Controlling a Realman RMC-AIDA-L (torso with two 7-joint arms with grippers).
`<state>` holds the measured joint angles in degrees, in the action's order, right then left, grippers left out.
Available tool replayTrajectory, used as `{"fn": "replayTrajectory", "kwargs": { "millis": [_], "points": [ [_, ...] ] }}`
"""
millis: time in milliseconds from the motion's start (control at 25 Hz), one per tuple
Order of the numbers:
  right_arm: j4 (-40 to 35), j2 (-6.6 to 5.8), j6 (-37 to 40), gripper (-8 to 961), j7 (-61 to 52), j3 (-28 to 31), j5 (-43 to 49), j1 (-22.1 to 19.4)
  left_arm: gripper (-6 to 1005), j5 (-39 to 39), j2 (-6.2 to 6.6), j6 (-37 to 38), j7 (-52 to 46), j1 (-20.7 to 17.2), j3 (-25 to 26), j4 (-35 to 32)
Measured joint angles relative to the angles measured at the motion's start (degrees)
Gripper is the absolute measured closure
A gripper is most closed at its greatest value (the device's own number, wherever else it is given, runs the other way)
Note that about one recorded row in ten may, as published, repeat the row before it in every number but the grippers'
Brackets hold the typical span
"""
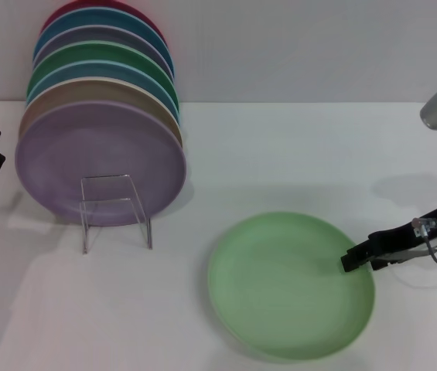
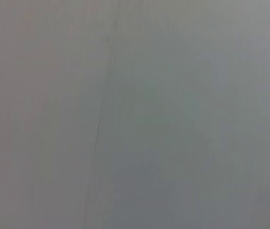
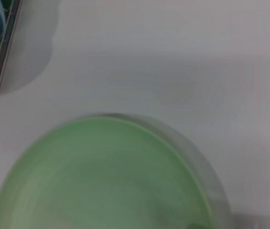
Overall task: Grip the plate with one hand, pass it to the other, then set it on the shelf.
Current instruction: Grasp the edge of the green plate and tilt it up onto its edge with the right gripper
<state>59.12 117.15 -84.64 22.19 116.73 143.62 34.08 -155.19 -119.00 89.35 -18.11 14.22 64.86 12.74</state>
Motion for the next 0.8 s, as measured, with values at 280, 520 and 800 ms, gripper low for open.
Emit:
{"fn": "replayTrajectory", "kwargs": {
  "millis": [280,520,800],
  "points": [
    [-0.3,0.17,-0.1,440,-0.5,0.0,0.0,0.3,196,0.1,0.07,0.6,0.0,-0.2,0.0,0.0],
    [-0.6,0.18,-0.3,567,-0.7,0.0,0.0,0.4,197,0.3,0.17,0.6,0.0,-0.3,0.0,-0.1],
    [-0.8,0.19,-0.4,813,-0.8,-0.8,0.0,0.2,197,0.3,0.19,1.1,0.0,-0.3,0.0,0.0]
  ]
}}
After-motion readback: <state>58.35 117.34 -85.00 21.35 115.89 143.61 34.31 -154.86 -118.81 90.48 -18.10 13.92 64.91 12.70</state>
